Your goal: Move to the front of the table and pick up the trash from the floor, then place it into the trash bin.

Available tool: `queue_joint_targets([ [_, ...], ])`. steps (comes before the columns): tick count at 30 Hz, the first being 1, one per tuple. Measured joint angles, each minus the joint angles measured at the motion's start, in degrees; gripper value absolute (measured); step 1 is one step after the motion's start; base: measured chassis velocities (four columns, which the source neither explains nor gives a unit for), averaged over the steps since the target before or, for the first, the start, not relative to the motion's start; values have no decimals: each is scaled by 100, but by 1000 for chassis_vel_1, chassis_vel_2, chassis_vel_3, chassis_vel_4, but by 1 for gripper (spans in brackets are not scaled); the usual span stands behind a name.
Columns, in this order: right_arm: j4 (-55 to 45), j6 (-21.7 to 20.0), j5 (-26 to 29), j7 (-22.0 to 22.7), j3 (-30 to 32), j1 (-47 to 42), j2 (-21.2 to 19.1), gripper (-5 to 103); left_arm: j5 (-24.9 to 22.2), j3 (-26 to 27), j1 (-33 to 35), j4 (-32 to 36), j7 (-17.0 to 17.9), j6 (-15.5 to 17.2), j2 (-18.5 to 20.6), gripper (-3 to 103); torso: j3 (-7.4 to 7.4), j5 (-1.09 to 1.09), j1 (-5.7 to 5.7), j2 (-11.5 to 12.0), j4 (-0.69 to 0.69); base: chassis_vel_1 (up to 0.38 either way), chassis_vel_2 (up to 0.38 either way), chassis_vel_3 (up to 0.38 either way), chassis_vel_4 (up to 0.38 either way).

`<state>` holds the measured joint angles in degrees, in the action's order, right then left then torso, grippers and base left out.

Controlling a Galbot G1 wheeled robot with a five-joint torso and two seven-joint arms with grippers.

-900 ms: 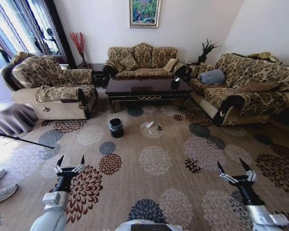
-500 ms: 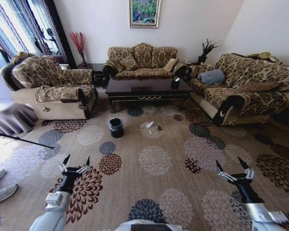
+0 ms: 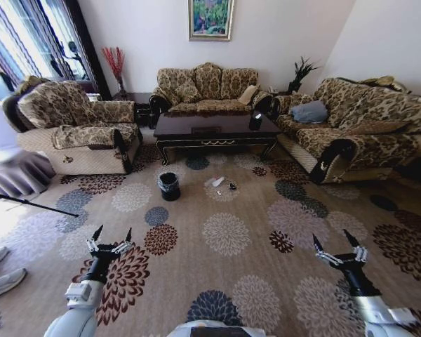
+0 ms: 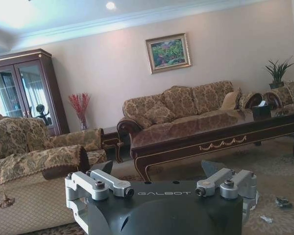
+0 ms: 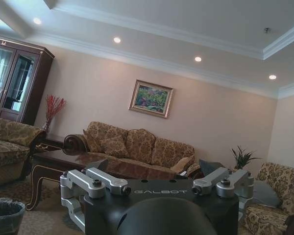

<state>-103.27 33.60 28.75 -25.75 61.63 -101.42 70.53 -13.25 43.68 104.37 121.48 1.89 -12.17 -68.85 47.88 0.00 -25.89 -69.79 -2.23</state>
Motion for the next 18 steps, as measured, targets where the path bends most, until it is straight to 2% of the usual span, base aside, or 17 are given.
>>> queue_joint_targets([
  [4, 28, 43, -14, -11, -26, -30, 82, 100, -12, -1, 45, -10, -41, 9, -27, 100, 0, 1, 0, 0, 1, 0, 0, 0, 0],
  [7, 116, 127, -33, -52, -69, -88, 196, 100, -85, 5, 56, -81, -44, -4, -82, 100, 0, -4, 0, -1, -3, 0, 0, 0, 0],
  [18, 132, 152, -21, -72, -40, -85, 180, 100, -105, -32, 54, -75, 9, 27, -47, 100, 57, -3, -55, -110, -1, 0, 0, 0, 0],
])
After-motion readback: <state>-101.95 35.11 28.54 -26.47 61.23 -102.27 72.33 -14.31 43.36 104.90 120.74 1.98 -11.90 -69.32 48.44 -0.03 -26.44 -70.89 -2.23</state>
